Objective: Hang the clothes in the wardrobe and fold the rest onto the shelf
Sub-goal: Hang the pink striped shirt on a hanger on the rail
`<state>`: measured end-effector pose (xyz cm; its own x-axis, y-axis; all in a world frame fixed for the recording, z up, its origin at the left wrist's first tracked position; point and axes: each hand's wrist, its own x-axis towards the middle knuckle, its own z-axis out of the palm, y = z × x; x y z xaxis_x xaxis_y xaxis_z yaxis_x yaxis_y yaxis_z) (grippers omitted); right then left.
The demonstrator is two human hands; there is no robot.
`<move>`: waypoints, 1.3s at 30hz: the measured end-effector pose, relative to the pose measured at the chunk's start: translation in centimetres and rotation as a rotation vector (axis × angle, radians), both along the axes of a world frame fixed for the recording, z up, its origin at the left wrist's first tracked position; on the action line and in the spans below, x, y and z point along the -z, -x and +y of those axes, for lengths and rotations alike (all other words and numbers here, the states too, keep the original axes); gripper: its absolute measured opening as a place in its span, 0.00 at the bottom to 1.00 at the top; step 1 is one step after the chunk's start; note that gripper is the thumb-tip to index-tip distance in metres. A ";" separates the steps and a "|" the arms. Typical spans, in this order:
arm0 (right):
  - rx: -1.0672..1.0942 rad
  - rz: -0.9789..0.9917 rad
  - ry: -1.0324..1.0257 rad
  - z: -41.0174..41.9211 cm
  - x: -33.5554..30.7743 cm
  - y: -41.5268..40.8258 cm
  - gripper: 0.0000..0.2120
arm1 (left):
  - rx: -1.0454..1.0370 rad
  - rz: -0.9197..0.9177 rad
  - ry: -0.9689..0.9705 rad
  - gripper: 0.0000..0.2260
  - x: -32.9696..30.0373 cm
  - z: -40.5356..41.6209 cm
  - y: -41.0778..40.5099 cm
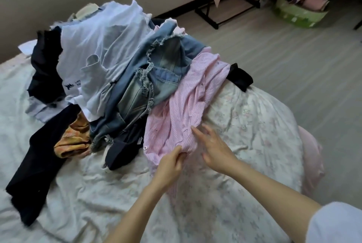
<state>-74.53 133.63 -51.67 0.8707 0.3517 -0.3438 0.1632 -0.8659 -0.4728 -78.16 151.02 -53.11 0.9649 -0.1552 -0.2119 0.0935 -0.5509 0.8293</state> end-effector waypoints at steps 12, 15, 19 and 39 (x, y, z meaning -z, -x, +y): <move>-0.032 -0.049 0.052 -10.7 -12.4 5.9 0.09 | 0.294 -0.261 -0.020 0.11 -13.9 -10.2 3.3; 0.096 -0.031 0.020 -16.9 -15.7 11.4 0.06 | 0.422 -0.279 0.001 0.16 -17.7 -15.6 6.5; 0.314 -0.038 -0.030 -25.7 -19.7 20.0 0.05 | 0.599 -0.307 -0.119 0.12 -20.9 -23.1 10.5; 1.573 -0.933 -0.325 -50.1 -31.7 65.3 0.06 | 1.030 0.624 0.491 0.13 -39.3 -63.3 44.2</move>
